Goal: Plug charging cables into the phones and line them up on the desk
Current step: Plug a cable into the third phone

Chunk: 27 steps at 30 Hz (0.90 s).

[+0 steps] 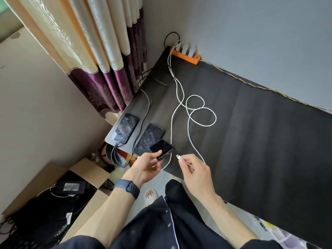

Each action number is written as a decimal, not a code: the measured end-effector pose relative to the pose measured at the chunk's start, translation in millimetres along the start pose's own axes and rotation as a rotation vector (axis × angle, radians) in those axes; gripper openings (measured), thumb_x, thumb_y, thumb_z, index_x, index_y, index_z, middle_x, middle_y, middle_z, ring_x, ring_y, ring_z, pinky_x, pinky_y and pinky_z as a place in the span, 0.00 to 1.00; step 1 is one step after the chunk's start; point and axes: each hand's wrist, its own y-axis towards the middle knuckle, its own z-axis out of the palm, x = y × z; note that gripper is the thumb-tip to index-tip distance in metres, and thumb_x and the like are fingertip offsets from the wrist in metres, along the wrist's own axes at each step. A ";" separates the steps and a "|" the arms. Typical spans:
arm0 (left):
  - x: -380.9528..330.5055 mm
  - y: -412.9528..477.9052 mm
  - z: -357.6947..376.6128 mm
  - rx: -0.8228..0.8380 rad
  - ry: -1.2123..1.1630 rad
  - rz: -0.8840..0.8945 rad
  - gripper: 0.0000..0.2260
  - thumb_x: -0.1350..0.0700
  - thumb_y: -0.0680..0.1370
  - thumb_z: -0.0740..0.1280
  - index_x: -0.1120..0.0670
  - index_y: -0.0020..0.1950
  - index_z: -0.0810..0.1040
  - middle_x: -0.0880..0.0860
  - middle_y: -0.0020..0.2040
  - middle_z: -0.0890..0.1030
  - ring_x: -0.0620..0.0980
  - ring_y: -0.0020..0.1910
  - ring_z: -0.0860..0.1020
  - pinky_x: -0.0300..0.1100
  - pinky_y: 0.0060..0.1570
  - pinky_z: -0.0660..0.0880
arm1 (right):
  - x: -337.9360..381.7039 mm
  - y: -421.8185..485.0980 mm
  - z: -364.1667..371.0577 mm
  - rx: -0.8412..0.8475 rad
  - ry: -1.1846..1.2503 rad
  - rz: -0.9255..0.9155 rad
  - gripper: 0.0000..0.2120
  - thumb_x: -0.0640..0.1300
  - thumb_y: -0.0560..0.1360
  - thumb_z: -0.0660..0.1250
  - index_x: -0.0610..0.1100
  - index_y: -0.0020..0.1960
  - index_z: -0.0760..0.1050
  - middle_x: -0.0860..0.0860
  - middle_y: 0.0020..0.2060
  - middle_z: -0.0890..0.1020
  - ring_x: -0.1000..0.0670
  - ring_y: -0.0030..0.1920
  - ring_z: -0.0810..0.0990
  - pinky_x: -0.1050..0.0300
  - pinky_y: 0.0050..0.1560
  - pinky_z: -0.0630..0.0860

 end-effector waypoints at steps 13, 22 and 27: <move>20.3 -8.5 8.6 0.088 0.031 -0.010 0.12 0.63 0.72 0.75 0.62 0.53 0.78 0.55 0.37 0.77 0.48 0.47 0.79 0.32 0.27 0.74 | 6.1 -14.4 14.1 -0.061 -0.008 -0.022 0.05 0.45 0.81 0.65 0.49 0.51 0.80 0.60 0.45 0.83 0.63 0.46 0.79 0.68 0.46 0.75; 25.8 -16.7 14.6 0.095 0.025 0.010 0.12 0.63 0.73 0.74 0.62 0.55 0.78 0.58 0.48 0.83 0.48 0.43 0.82 0.32 0.27 0.73 | 5.6 -20.2 9.3 -0.080 -0.068 -0.004 0.09 0.44 0.81 0.65 0.49 0.58 0.81 0.57 0.46 0.83 0.57 0.47 0.80 0.77 0.48 0.68; 32.8 -19.3 14.8 0.050 0.069 0.122 0.11 0.65 0.72 0.74 0.60 0.52 0.79 0.58 0.44 0.84 0.50 0.41 0.81 0.33 0.28 0.72 | 3.7 -24.5 7.2 -0.080 -0.136 0.003 0.09 0.47 0.81 0.64 0.50 0.56 0.82 0.56 0.44 0.83 0.56 0.43 0.80 0.70 0.45 0.72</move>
